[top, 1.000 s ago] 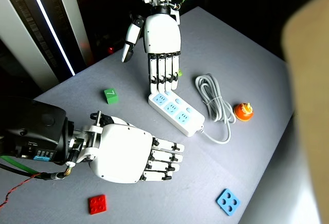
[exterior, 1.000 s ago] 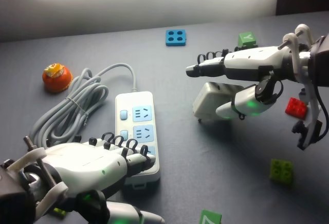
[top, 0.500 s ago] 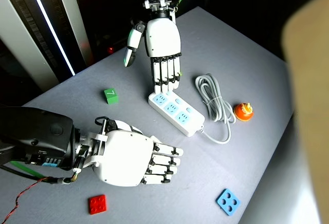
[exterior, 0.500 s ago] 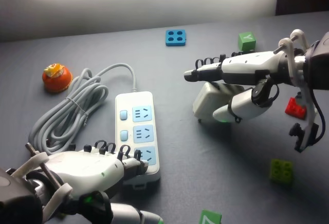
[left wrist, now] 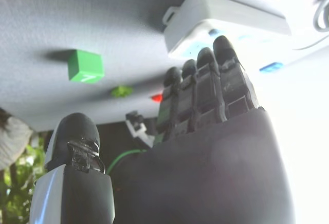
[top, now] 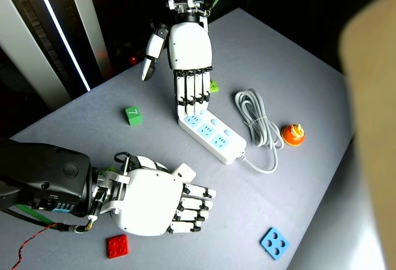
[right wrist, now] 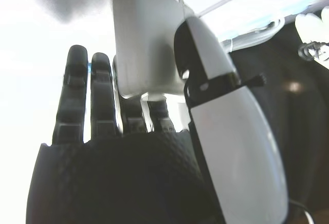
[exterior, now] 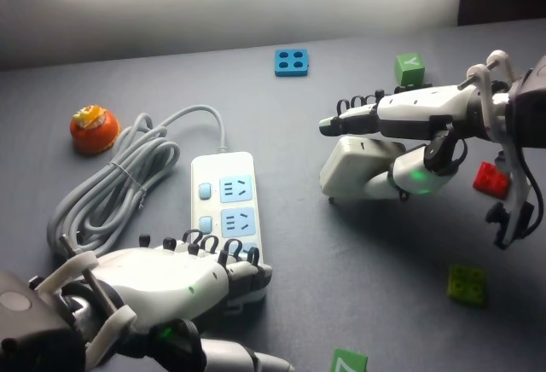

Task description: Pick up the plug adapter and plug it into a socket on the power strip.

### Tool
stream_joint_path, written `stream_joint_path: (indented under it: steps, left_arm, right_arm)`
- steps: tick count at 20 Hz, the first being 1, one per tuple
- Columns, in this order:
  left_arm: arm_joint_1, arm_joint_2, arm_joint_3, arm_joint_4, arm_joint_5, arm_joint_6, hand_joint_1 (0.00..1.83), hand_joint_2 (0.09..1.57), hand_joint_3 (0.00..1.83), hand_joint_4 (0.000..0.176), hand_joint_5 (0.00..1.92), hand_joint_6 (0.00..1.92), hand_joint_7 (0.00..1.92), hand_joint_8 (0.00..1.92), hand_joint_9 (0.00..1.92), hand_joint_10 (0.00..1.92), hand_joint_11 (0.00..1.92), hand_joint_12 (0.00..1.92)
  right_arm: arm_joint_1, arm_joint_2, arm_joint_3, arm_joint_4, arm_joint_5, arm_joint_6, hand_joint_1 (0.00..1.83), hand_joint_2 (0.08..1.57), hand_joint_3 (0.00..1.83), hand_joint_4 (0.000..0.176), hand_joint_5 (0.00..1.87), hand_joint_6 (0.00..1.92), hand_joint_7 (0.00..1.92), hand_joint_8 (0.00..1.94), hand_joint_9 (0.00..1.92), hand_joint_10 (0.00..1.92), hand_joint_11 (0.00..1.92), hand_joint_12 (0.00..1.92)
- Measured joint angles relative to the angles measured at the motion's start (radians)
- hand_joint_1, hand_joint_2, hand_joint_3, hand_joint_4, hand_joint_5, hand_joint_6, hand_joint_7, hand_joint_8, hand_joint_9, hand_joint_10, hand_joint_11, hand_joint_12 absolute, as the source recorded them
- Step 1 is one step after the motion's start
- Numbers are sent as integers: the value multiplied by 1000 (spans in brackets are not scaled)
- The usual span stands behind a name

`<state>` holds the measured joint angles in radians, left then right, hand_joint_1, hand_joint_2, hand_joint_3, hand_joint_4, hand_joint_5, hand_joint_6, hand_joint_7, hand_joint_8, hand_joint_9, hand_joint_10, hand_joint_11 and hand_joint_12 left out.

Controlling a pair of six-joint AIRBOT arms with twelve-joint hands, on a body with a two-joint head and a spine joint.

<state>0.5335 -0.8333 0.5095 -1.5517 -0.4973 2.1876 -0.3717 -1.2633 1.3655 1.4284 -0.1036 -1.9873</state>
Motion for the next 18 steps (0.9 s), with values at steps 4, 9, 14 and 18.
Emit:
stream_joint_path:
  steps: [4, 9, 14, 18]
  left_arm:
    - [19, -6, 0, 2, 3, -10, 209, 1195, 1, 0, 104, 1, 73, 0, 66, 0, 0, 306]
    - [19, -27, 4, 6, -21, -10, 218, 1193, 1, 0, 98, 0, 60, 0, 51, 0, 0, 267]
    - [6, -29, 14, 0, -21, -14, 228, 1188, 0, 0, 116, 1, 80, 1, 68, 1, 0, 310]
    - [6, -29, 15, 1, -20, -13, 236, 1183, 1, 0, 121, 0, 92, 1, 83, 3, 0, 325]
  right_arm:
    - [0, -14, 3, 0, -8, 0, 951, 1284, 0, 0, 108, 5, 96, 5, 94, 5, 0, 433]
    - [1, -18, 8, 0, -6, 0, 983, 1279, 3, 0, 133, 2, 131, 3, 131, 3, 0, 496]
    - [1, -18, 8, 0, -6, -1, 1001, 1254, 0, 0, 123, 1, 122, 2, 132, 3, 0, 517]
    - [0, -18, 8, 0, -6, -3, 1003, 1264, 2, 0, 201, 11, 196, 10, 195, 9, 0, 667]
